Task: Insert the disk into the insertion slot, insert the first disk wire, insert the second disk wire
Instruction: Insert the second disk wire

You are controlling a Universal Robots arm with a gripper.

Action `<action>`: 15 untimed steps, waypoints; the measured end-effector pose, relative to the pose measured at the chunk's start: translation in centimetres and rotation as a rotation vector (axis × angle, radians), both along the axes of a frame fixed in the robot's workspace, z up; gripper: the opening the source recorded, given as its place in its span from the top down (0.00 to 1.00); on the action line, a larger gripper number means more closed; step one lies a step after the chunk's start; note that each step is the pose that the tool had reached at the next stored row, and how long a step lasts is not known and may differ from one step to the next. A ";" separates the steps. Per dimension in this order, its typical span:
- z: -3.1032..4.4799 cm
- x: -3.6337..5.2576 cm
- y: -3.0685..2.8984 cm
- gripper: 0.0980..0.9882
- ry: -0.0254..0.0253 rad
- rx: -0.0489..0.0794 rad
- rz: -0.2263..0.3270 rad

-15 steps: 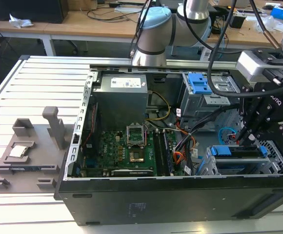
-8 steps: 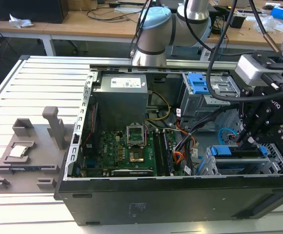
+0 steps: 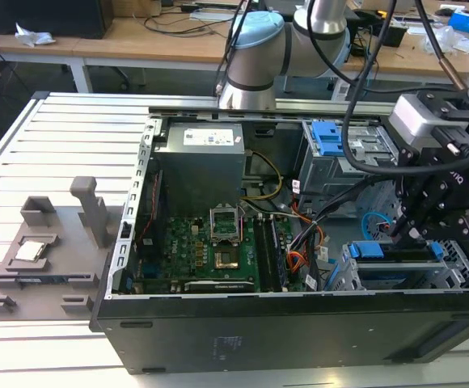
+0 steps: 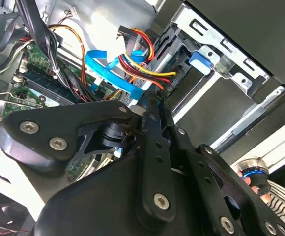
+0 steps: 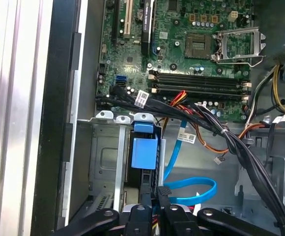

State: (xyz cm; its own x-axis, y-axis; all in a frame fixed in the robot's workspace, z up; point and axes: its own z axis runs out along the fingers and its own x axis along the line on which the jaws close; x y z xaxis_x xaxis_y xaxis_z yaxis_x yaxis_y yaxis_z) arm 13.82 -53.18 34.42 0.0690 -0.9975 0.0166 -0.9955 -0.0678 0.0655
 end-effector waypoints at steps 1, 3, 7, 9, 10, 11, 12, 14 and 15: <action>-0.04 0.01 -0.10 0.93 0.0000 0.001 0.000; -0.11 0.02 -0.11 0.93 0.0000 0.004 0.000; -0.22 0.12 -0.13 0.93 0.0000 0.008 0.000; -0.38 0.12 -0.22 0.93 0.0001 0.008 0.000; -0.43 0.12 -0.27 0.93 0.0001 0.008 0.000; -0.50 0.12 -0.36 0.93 0.0000 0.008 0.000; -0.55 0.12 -0.41 0.93 0.0000 0.008 0.000; -0.70 0.11 -0.49 0.93 0.0000 0.008 0.000; -0.74 0.10 -0.52 0.93 0.0000 0.008 0.000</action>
